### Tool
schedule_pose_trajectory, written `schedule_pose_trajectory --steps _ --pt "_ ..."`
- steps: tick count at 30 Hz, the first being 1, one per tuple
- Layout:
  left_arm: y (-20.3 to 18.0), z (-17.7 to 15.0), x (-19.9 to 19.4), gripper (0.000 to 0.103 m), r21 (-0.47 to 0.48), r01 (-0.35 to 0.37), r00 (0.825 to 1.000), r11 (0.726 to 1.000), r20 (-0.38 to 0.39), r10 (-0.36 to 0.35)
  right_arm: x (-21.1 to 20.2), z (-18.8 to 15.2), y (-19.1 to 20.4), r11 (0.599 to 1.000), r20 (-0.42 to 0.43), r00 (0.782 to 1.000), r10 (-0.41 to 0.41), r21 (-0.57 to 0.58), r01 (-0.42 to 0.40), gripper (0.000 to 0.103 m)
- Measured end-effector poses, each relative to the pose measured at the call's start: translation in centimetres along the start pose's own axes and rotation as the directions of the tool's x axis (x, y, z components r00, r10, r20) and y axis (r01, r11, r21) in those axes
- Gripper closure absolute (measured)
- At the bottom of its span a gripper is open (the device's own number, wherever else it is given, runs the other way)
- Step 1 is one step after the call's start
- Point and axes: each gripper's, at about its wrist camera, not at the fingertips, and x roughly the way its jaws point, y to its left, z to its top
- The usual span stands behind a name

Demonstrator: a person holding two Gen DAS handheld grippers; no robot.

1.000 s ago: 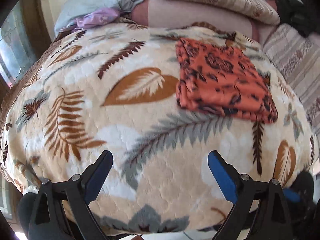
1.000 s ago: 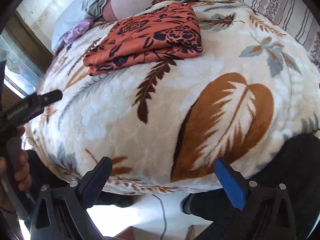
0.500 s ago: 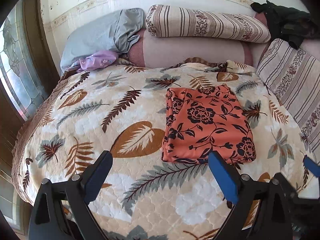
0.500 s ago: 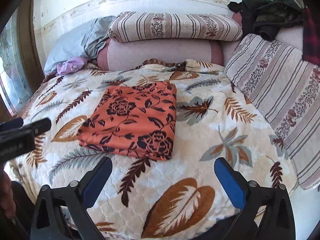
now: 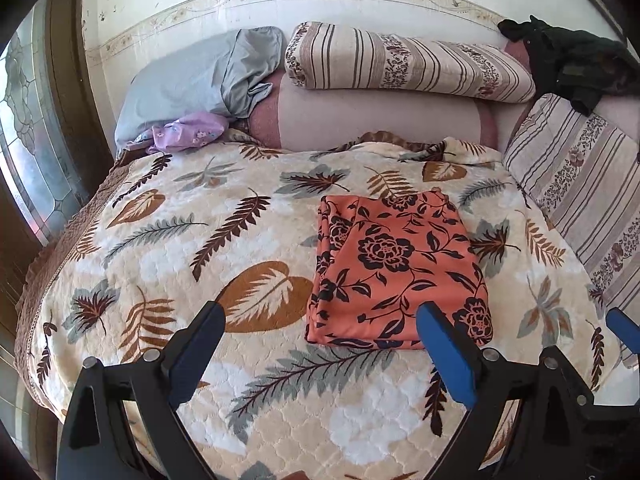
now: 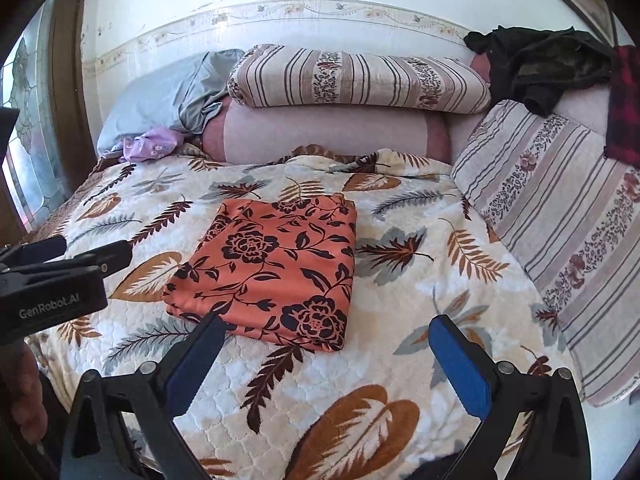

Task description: Fold small clothes

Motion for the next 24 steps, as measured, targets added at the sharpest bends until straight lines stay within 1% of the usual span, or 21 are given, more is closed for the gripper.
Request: schedule_pose_trajectory --steps 4,8,24 --pt "0.3 0.2 0.2 0.007 -0.023 0.006 1.000 1.000 0.001 -0.006 0.1 0.4 0.0 1.000 0.004 1.000 -0.003 -0.004 0.003 0.000" --pt "0.4 0.4 0.6 0.007 -0.026 0.004 1.000 1.000 0.000 -0.004 0.5 0.6 0.0 1.000 -0.003 1.000 -0.005 -0.010 0.005 0.000" --pt "-1.0 1.5 2.5 0.007 0.020 0.005 1.000 1.000 0.001 -0.005 2.6 1.6 -0.4 1.000 -0.020 1.000 0.004 -0.010 -0.004 0.000"
